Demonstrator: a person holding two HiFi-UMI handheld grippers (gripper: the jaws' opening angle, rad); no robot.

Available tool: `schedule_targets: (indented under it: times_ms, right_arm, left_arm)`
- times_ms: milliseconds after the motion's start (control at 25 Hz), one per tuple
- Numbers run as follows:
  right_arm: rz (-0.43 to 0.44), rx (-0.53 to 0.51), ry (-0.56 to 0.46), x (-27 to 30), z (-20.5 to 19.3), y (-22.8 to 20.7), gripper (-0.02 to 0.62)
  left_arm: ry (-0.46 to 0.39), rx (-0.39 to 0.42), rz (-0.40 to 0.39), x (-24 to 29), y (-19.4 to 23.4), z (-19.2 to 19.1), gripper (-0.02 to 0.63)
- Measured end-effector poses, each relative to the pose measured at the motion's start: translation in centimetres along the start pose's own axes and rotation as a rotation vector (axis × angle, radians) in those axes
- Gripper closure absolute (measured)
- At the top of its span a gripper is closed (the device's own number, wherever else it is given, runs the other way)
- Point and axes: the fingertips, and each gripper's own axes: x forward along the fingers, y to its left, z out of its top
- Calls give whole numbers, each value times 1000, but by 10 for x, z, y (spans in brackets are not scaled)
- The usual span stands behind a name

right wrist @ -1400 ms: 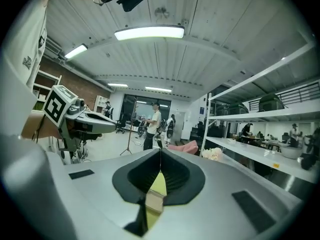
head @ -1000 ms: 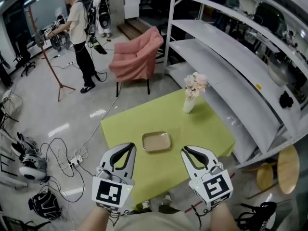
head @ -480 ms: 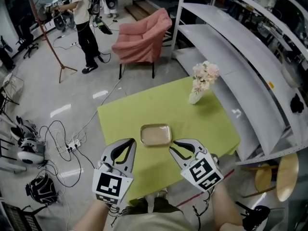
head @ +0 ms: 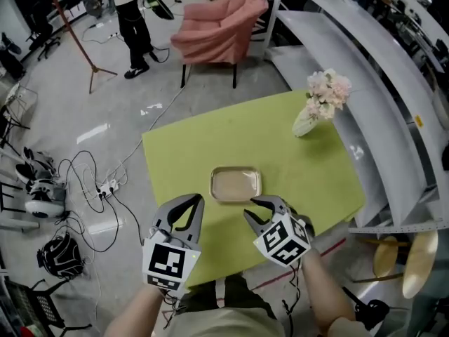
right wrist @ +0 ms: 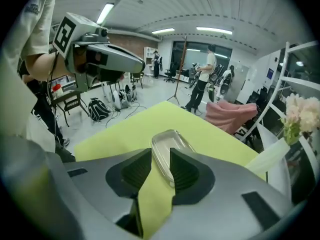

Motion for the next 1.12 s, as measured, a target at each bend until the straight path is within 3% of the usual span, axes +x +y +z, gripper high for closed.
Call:
schedule_targets:
  times_ms: [560, 880, 1120]
  right_arm:
    - [41, -63, 168, 76, -49, 0, 503]
    - [45, -194, 235, 92, -52, 1, 539]
    - [56, -217, 249, 95, -51, 4, 551]
  left_arm:
    - [113, -88, -59, 47, -5, -72, 600]
    - [139, -99, -73, 56, 1, -87, 600]
    - [148, -103, -73, 57, 4, -92, 600]
